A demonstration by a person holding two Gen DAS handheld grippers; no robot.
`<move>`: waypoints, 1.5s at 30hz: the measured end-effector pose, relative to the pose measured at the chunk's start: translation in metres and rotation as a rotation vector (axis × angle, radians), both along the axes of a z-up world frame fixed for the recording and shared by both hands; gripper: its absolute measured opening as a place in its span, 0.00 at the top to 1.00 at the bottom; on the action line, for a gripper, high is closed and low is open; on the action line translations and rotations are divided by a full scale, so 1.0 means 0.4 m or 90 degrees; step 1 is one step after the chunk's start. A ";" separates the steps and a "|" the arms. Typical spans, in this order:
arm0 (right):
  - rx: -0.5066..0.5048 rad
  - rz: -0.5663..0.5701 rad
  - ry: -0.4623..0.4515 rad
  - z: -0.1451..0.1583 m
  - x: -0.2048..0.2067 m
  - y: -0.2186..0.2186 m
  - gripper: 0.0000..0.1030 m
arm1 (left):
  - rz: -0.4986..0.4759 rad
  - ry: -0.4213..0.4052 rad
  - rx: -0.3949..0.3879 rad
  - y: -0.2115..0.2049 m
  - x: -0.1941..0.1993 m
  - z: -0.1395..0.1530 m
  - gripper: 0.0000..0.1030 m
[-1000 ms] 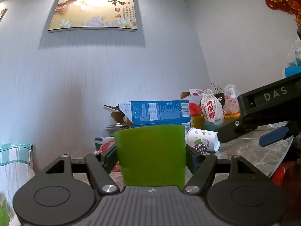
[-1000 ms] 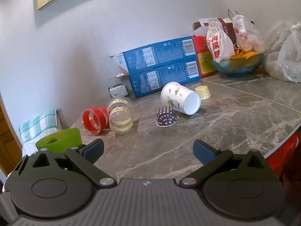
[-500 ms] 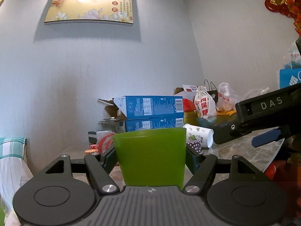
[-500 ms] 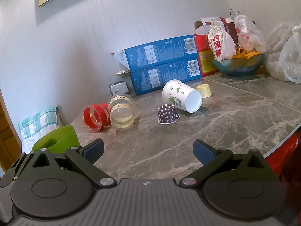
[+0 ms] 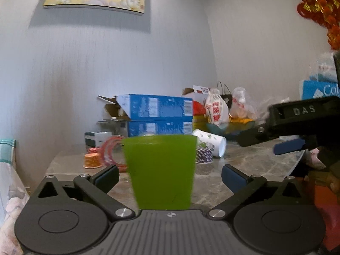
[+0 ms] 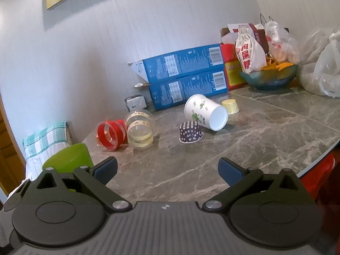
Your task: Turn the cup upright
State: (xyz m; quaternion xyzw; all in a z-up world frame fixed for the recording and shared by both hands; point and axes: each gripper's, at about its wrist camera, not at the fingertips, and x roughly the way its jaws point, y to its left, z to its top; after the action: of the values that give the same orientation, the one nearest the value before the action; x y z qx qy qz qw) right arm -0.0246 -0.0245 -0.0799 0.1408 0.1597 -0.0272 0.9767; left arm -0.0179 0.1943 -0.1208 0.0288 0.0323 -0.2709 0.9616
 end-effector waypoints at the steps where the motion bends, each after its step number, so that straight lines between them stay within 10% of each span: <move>1: 0.001 -0.002 -0.004 0.004 -0.006 -0.002 0.01 | 0.005 0.001 -0.008 0.014 -0.003 0.007 0.00; 7: -0.028 0.007 -0.004 0.045 -0.051 0.025 0.01 | 0.024 0.004 -0.050 0.133 -0.068 0.114 0.00; 17: -0.118 0.054 0.089 0.156 -0.150 0.147 0.01 | -0.032 0.174 0.080 0.165 -0.097 0.313 0.00; 45: -0.084 0.028 0.079 0.221 -0.231 0.158 0.01 | 0.014 0.267 0.103 0.178 -0.109 0.360 0.00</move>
State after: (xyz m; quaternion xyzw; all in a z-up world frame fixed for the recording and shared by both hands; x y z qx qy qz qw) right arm -0.1170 0.0387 0.0083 0.0705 0.2208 -0.0252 0.9724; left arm -0.0617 0.2654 0.0232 0.0489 0.2532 -0.2571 0.9313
